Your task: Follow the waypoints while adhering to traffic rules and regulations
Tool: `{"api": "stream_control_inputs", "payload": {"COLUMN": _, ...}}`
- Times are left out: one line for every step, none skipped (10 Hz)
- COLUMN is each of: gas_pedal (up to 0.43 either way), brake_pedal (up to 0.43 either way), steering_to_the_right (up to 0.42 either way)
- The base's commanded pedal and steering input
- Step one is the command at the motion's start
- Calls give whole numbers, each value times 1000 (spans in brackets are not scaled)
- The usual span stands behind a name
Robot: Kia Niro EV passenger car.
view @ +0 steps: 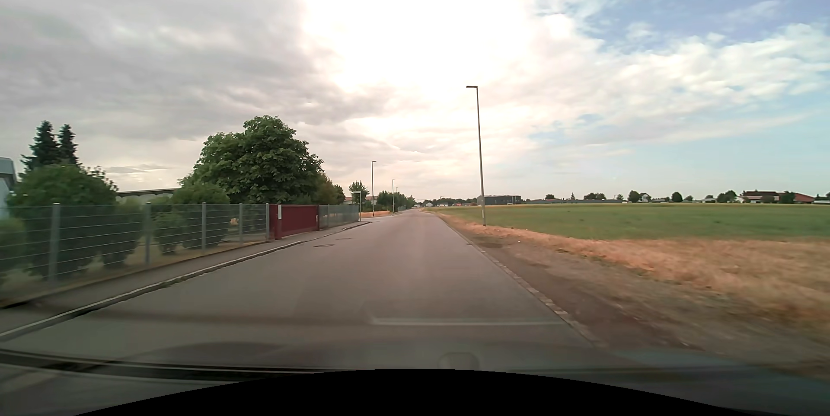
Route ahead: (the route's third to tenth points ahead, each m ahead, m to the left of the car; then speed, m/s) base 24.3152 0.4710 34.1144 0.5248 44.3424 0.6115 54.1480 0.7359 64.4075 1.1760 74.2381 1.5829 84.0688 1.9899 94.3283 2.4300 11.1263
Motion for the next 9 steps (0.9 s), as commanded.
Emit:
{"api": "stream_control_inputs", "payload": {"gas_pedal": 157, "brake_pedal": 0, "steering_to_the_right": -4}}
{"api": "stream_control_inputs", "payload": {"gas_pedal": 157, "brake_pedal": 0, "steering_to_the_right": -5}}
{"api": "stream_control_inputs", "payload": {"gas_pedal": 157, "brake_pedal": 0, "steering_to_the_right": -6}}
{"api": "stream_control_inputs", "payload": {"gas_pedal": 157, "brake_pedal": 0, "steering_to_the_right": -5}}
{"api": "stream_control_inputs", "payload": {"gas_pedal": 157, "brake_pedal": 0, "steering_to_the_right": -4}}
{"api": "stream_control_inputs", "payload": {"gas_pedal": 157, "brake_pedal": 0, "steering_to_the_right": -4}}
{"api": "stream_control_inputs", "payload": {"gas_pedal": 157, "brake_pedal": 0, "steering_to_the_right": -4}}
{"api": "stream_control_inputs", "payload": {"gas_pedal": 157, "brake_pedal": 0, "steering_to_the_right": -4}}
{"api": "stream_control_inputs", "payload": {"gas_pedal": 157, "brake_pedal": 0, "steering_to_the_right": -4}}
